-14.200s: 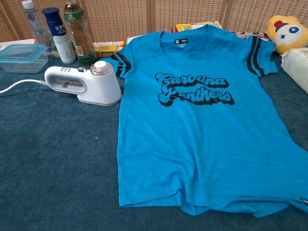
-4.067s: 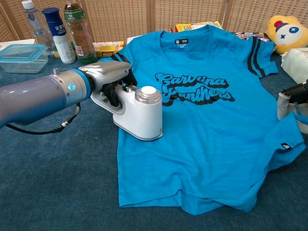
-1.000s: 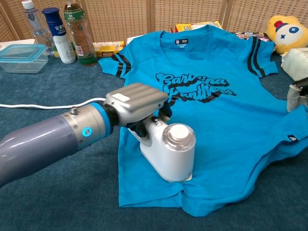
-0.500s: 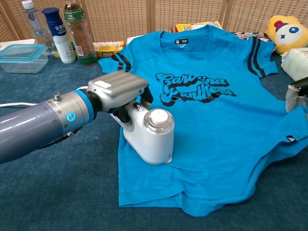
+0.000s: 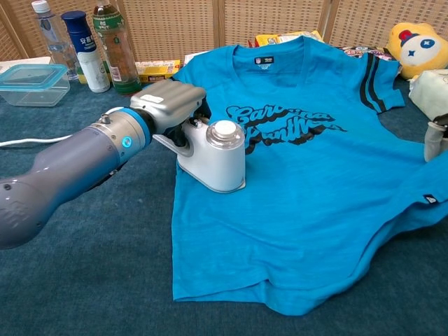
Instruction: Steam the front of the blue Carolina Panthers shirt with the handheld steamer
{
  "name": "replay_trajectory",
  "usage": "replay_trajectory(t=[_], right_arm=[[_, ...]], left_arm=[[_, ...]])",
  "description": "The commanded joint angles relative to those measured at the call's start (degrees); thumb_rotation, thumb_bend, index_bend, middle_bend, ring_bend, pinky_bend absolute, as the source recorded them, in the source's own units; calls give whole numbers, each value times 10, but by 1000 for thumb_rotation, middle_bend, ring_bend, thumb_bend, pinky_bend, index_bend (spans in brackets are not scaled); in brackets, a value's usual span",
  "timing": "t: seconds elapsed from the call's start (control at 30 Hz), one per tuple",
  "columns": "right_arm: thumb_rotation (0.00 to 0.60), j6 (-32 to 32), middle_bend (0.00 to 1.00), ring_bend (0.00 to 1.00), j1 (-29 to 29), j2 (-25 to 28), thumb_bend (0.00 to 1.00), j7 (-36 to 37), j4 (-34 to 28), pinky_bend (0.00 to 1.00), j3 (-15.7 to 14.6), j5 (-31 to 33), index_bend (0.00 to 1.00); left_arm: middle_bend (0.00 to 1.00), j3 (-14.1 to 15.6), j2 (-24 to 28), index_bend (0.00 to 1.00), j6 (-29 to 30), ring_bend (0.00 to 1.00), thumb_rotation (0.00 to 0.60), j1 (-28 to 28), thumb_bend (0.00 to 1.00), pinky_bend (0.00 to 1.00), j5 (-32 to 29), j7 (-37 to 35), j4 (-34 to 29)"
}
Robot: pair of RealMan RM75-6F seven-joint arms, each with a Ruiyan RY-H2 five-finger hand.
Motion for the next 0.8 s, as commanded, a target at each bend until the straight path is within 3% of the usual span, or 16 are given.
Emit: replay_trajectory(t=[0.03, 0.33, 0.8], right_arm=[[600, 0, 642, 709, 0, 1, 541, 1, 0, 808, 0, 0, 729], [600, -1, 642, 709, -2, 4, 541, 6, 3, 808, 1, 3, 729], [600, -24, 644, 708, 5, 10, 540, -8, -10, 808, -1, 10, 729]], left_arm=[[750, -19, -24, 704, -2, 690, 600, -11, 430, 740, -14, 4, 33], [750, -67, -84, 704, 6, 690, 600, -46, 431, 740, -38, 15, 106], [750, -76, -136, 703, -1, 690, 600, -74, 429, 740, -33, 18, 142]])
